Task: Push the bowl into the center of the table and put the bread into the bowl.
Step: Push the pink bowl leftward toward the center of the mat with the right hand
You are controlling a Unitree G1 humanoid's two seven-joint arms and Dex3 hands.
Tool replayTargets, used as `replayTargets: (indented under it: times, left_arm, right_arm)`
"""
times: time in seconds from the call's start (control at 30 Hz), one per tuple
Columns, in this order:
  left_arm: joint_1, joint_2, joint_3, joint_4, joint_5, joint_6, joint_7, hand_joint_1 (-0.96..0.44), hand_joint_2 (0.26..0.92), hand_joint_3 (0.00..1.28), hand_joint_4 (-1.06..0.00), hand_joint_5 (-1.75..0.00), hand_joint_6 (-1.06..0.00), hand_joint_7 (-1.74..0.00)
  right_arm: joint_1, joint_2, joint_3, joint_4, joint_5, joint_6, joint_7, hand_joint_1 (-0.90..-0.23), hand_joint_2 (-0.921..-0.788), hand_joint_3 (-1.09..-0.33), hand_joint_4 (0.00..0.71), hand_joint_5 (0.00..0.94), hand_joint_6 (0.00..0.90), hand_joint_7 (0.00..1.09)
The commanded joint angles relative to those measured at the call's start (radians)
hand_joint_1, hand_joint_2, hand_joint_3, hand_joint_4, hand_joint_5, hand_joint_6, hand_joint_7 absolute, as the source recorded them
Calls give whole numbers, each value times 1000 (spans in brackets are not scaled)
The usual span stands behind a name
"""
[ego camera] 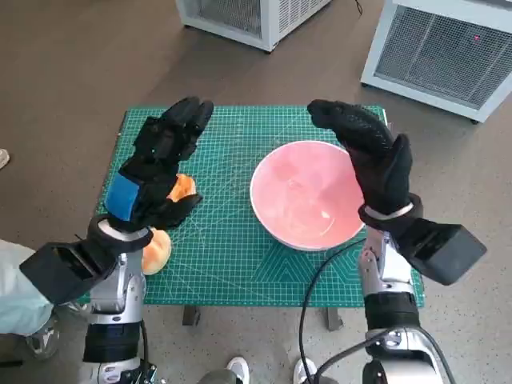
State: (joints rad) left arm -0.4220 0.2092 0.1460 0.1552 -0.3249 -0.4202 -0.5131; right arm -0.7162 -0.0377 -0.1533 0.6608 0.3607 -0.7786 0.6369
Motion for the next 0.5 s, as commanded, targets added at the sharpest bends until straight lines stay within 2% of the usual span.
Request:
replayTargets:
  times: [0.03,0.3,0.5]
  left_arm:
    - [-4,4,6,10,-2,-13,1,-543,921,321,-217,-4,-68,-493]
    - [-4,2,6,12,7,-21,6,-549,921,323,-220,-5,-71,-495]
    - [-5,2,6,15,10,-27,10,-551,921,323,-221,-5,-73,-496]
  right_arm:
    - [30,-3,-5,1,18,20,12,-720,-921,-716,163,2,-1,542]
    - [27,-19,-22,21,30,13,23,-717,-921,-714,165,3,-1,543]
    - [-1,-42,-68,124,20,-49,-3,-708,-921,-720,169,5,-1,545]
